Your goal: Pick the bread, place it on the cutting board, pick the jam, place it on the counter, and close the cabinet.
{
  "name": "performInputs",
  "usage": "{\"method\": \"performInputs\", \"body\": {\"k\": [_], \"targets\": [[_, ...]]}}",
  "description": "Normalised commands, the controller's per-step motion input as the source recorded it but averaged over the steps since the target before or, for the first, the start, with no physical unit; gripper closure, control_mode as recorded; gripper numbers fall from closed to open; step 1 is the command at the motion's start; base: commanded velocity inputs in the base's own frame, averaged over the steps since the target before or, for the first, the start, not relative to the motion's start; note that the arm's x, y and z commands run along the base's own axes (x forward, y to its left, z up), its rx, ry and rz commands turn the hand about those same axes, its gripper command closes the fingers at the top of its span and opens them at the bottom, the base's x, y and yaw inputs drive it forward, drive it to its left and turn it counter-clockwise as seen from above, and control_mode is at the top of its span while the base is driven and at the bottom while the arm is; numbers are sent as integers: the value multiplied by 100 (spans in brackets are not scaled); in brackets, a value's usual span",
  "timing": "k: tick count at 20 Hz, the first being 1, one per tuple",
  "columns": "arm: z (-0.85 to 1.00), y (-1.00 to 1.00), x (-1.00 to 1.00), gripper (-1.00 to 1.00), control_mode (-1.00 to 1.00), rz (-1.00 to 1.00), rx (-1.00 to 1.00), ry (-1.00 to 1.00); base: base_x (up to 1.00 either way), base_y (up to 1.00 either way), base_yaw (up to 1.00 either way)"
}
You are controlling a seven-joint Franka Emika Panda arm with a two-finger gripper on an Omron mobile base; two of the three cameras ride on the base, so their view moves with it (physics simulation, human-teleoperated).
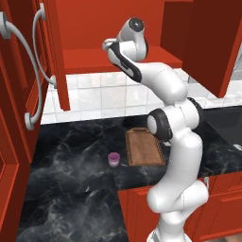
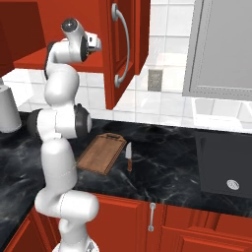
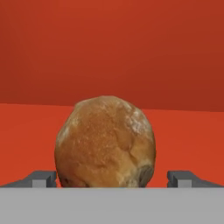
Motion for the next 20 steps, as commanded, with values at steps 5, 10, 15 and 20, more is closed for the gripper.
{"method": "performInputs", "body": {"k": [5, 10, 15, 20], "targets": [[0, 0, 23, -100, -100, -1, 0, 0, 0, 0, 0], [0, 0, 22, -100, -100, 0, 0, 0, 0, 0, 0], [0, 0, 18, -100, -100, 0, -1, 0, 0, 0, 0], [0, 0, 5, 100, -100, 0, -4, 0, 0, 0, 0]]}}
